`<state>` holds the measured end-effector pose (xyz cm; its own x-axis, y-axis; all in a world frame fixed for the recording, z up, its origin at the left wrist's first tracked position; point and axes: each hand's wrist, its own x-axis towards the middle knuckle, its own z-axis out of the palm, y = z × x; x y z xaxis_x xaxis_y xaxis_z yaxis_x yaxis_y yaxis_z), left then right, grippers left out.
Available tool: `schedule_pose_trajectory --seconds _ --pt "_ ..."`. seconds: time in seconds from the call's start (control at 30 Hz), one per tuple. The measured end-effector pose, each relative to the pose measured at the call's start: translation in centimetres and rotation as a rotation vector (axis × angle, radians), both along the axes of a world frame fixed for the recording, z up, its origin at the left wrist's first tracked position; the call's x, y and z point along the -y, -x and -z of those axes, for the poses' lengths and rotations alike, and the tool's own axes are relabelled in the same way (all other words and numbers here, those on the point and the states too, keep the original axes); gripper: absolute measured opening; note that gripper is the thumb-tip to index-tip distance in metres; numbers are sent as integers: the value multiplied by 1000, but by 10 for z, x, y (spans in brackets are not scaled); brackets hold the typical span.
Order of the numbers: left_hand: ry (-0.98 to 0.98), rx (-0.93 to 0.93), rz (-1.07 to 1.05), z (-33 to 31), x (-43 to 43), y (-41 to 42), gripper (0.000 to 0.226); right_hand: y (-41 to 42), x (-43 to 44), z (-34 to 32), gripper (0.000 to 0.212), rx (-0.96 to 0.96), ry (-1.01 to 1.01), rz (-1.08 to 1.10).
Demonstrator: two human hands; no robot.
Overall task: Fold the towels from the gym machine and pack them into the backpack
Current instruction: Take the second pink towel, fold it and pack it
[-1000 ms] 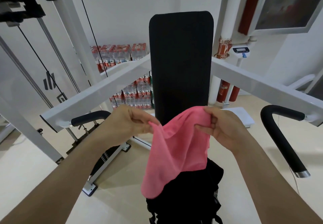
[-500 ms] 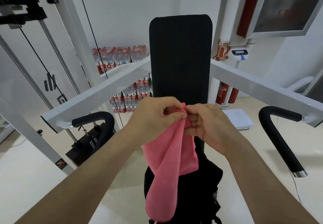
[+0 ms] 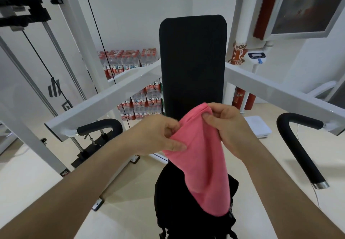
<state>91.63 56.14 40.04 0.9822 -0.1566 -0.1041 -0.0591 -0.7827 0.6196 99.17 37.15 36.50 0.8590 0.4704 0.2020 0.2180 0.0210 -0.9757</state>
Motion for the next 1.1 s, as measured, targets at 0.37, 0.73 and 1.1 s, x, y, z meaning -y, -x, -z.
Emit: schedule_pose_trajectory --seconds 0.37,0.73,1.1 --pt "-540 530 74 -22 -18 12 56 1 -22 30 30 668 222 480" --pt "179 275 -165 -30 -61 56 30 16 -58 22 24 740 190 459" --pt "255 200 -210 -38 -122 104 45 71 -128 7 37 1028 284 226"
